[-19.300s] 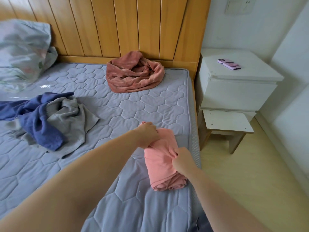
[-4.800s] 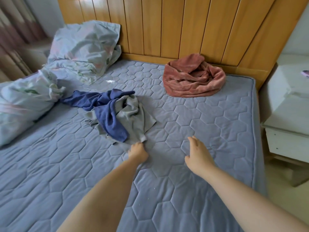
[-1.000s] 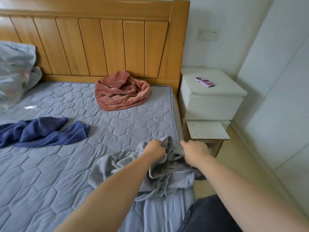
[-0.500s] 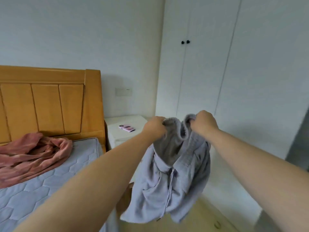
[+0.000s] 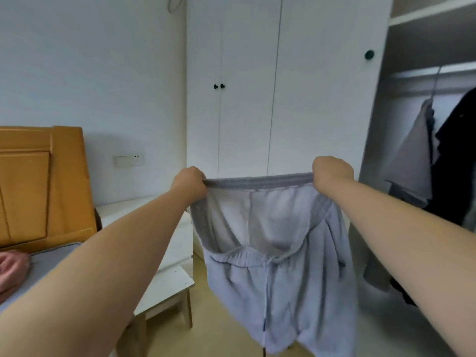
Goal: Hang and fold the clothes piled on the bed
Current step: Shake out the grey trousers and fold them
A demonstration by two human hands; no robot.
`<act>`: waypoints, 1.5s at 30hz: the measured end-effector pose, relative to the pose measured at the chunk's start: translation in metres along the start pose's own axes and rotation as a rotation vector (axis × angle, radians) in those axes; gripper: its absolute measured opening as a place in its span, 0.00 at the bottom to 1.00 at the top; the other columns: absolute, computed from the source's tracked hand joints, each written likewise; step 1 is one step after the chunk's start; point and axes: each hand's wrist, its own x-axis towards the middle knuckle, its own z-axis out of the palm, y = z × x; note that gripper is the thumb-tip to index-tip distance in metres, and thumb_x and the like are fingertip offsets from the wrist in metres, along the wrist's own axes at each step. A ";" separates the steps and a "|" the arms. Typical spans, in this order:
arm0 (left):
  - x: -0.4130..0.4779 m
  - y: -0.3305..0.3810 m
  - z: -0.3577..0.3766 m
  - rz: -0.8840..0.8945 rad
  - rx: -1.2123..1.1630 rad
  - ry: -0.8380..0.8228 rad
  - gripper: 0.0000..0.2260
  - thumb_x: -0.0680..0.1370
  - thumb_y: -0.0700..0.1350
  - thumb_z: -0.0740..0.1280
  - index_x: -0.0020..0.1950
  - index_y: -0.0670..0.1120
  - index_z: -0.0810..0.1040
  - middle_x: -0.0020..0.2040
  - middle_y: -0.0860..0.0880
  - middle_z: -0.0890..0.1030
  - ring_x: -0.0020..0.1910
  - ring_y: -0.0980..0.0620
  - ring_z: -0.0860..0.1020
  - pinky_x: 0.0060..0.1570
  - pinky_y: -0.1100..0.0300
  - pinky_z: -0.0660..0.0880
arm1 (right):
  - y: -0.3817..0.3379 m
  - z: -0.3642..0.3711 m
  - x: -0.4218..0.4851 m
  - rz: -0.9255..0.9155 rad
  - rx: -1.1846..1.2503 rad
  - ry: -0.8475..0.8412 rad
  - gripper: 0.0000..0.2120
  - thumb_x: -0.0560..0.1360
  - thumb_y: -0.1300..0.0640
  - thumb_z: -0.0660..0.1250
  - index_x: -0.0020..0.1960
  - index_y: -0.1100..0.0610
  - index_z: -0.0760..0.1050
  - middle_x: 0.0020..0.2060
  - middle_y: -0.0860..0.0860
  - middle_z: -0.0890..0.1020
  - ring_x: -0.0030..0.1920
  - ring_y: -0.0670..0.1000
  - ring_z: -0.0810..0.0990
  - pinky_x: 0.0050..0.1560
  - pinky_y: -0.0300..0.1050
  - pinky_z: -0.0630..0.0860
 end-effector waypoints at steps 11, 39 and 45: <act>-0.017 -0.044 0.020 0.015 -0.261 -0.043 0.15 0.71 0.29 0.57 0.34 0.44 0.78 0.31 0.48 0.75 0.35 0.49 0.71 0.32 0.62 0.67 | 0.005 0.037 -0.006 0.349 0.537 -0.100 0.05 0.75 0.67 0.63 0.51 0.65 0.75 0.53 0.61 0.79 0.54 0.59 0.78 0.44 0.43 0.70; -0.055 -0.111 0.051 -0.132 -1.017 -1.080 0.35 0.59 0.43 0.82 0.64 0.39 0.75 0.63 0.40 0.77 0.63 0.43 0.76 0.58 0.55 0.76 | 0.024 0.111 -0.034 0.198 1.441 -0.905 0.17 0.69 0.52 0.73 0.53 0.60 0.79 0.46 0.56 0.84 0.45 0.54 0.83 0.48 0.48 0.80; -0.056 -0.120 0.048 -0.210 -0.951 -1.005 0.19 0.72 0.24 0.64 0.63 0.32 0.72 0.60 0.36 0.78 0.56 0.44 0.80 0.52 0.58 0.78 | 0.024 0.117 -0.042 0.144 1.324 -0.988 0.19 0.73 0.79 0.57 0.63 0.71 0.70 0.48 0.59 0.82 0.49 0.56 0.80 0.45 0.43 0.81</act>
